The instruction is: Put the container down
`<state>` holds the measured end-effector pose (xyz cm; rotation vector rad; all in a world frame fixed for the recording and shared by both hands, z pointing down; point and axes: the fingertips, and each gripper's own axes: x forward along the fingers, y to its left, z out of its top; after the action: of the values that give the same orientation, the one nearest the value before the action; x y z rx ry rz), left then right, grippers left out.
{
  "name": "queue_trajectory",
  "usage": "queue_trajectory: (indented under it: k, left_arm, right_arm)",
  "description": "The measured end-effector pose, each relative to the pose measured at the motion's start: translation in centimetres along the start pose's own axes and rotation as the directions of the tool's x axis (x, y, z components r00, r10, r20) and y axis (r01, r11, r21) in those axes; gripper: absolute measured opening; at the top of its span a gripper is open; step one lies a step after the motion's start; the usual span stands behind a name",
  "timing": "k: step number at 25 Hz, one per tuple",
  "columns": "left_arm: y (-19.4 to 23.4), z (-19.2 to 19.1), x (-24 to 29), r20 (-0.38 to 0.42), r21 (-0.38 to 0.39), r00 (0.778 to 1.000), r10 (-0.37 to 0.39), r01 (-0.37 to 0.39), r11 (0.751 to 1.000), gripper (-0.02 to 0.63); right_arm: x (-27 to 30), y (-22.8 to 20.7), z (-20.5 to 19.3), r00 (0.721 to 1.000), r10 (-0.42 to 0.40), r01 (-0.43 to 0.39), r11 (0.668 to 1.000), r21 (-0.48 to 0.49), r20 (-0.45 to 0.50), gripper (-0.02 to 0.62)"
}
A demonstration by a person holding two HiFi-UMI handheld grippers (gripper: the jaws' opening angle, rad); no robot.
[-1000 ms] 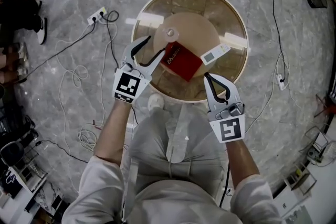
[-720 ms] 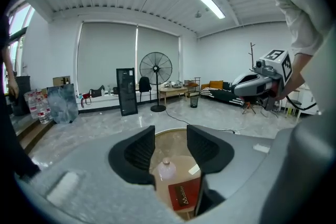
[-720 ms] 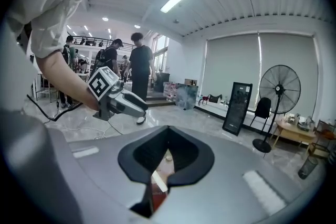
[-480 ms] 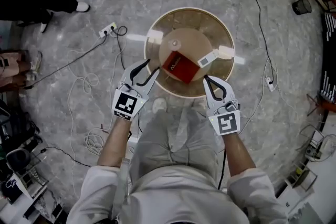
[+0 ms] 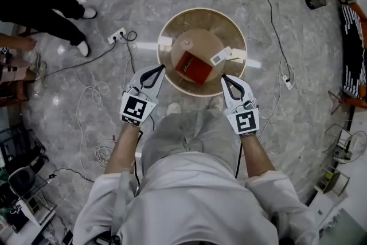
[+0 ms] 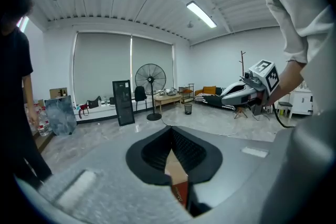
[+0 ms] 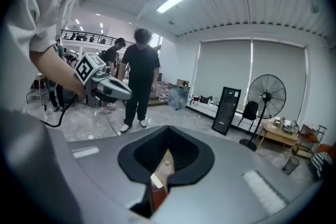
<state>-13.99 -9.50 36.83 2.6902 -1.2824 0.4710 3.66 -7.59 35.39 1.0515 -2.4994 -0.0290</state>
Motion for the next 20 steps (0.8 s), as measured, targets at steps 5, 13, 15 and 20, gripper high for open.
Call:
queue_trajectory:
  k: [5,13,15,20]
  left_arm:
    - [-1.4,0.8,-0.8,-0.006,0.016,1.000,-0.020,0.020,1.000,0.006]
    - [-2.3,1.1,-1.4,-0.018,0.026,0.999,-0.034,0.034,0.999,0.006]
    - [-2.4,1.1,-1.5,-0.024,0.028,0.999,-0.036,0.037,0.999,0.006]
    - [-2.6,0.9,-1.9,-0.037,0.030,0.999,-0.038,0.039,0.999,0.006]
  right_arm:
    - [-1.5,0.6,0.1,1.000,-0.001,0.001,1.000,0.013,0.001,0.005]
    - [-2.4,0.4,1.2,1.000,-0.019,0.019,0.999,0.027,0.018,0.005]
    - [-2.5,0.4,1.6,1.000,-0.019,0.018,1.000,0.022,0.022,0.005]
    - [-2.7,0.3,1.9,0.999,-0.022,0.022,1.000,0.014,0.024,0.005]
